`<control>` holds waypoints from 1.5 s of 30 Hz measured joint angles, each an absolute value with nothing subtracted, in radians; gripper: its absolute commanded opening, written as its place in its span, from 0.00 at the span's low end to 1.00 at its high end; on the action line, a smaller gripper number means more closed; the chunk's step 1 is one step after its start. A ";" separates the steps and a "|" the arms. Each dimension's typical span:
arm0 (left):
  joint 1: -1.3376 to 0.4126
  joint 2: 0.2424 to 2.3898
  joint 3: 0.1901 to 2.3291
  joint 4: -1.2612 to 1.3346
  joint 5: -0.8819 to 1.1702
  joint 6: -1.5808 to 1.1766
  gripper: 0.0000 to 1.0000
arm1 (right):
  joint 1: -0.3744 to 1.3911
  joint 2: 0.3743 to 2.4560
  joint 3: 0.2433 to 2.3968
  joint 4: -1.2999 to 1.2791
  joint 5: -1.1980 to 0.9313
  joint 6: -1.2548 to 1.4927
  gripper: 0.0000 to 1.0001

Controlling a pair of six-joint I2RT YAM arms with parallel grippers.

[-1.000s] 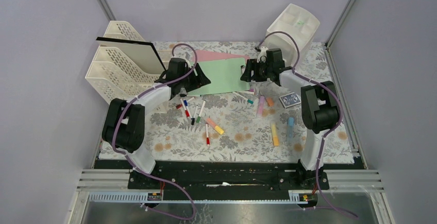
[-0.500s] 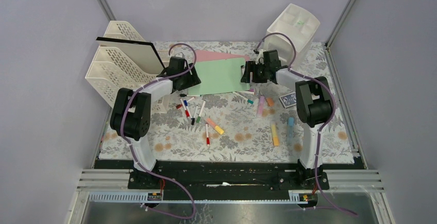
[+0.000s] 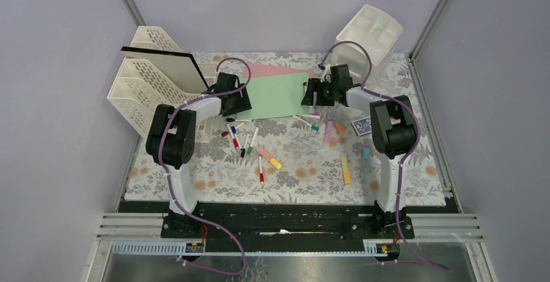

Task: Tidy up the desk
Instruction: Pick up the folder from the center of the board.

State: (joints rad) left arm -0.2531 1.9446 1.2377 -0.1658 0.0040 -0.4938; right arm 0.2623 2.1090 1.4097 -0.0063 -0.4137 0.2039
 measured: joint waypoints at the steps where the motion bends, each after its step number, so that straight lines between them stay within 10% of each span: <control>1: -0.253 1.948 1.241 -0.166 0.003 -0.492 0.71 | 0.262 2.109 1.409 -0.003 -0.415 0.207 0.78; 31: -0.226 1.965 1.261 -0.178 0.072 -0.467 0.65 | 0.242 1.995 1.278 0.250 -0.599 0.526 0.73; 45: -0.235 1.972 1.254 -0.143 0.218 -0.484 0.65 | 0.251 1.980 1.248 0.305 -0.656 0.643 0.36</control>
State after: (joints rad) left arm -0.2348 1.9720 1.2541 -0.1429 0.2184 -0.4839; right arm 0.2508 1.9804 1.2476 0.3054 -0.6556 0.6430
